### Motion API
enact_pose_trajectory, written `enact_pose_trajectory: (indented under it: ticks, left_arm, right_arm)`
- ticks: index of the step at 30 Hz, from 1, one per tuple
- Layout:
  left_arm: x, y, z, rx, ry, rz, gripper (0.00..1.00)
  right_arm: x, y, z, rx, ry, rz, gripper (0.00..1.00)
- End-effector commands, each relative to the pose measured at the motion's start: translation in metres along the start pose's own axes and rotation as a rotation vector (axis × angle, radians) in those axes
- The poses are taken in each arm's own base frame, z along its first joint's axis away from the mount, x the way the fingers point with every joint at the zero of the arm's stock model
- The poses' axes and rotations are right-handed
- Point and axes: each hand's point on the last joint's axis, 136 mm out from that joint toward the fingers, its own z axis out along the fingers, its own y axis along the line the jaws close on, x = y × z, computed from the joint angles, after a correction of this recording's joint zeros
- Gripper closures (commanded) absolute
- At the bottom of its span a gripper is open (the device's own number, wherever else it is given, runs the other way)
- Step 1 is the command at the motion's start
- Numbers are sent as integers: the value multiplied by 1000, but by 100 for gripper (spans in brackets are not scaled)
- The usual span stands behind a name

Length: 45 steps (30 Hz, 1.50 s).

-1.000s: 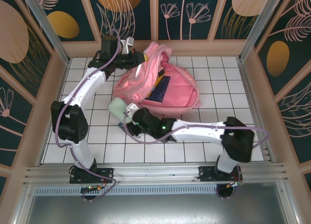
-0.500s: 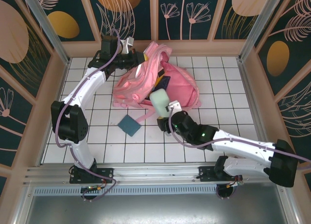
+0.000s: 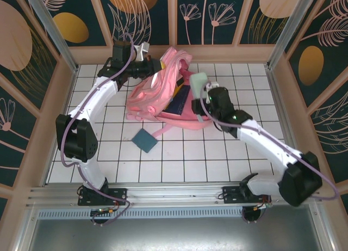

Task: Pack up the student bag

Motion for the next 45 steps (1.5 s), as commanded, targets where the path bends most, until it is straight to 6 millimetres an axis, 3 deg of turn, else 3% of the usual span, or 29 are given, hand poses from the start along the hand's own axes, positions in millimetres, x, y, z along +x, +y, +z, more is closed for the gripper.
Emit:
enact_pose_trajectory:
  ticks: [1,4,10,16,21,25,28,31,38,42,45]
  left_arm:
    - [-25,-57,-33,117,-106,156,100]
    - [-24,-57,-33,120,-107,153,100]
    - [-24,-57,-33,126,-111,138,100]
    - [-26,-56,-31,132,-110,124,100]
    - [-26,-53,-28,128,-108,124,100]
    - [-27,-48,-24,120,-103,116,100]
    - [-27,-45,-22,116,-101,110,100]
    - [-28,-43,-20,111,-100,110,100]
    - [-25,-26,-11,81,-90,81,100]
    - [-15,-15,-2,72,-64,60,100]
    - [-8,-7,5,61,-45,51,100]
  right_arm:
    - [1,9,27,-17,104,-128,31]
    - [-4,-3,56,72,144,-97,30]
    - [-10,-12,93,151,130,267,32]
    - [22,11,136,119,215,435,25]
    - [36,36,144,87,234,452,13]
    - [26,41,131,39,183,419,3]
    - [9,41,112,8,129,370,1]
    - [-2,31,92,32,85,333,1]
    - [-6,4,46,98,25,309,3]
    - [0,18,16,-27,-15,309,7]
    - [12,52,-7,-189,-28,233,10]
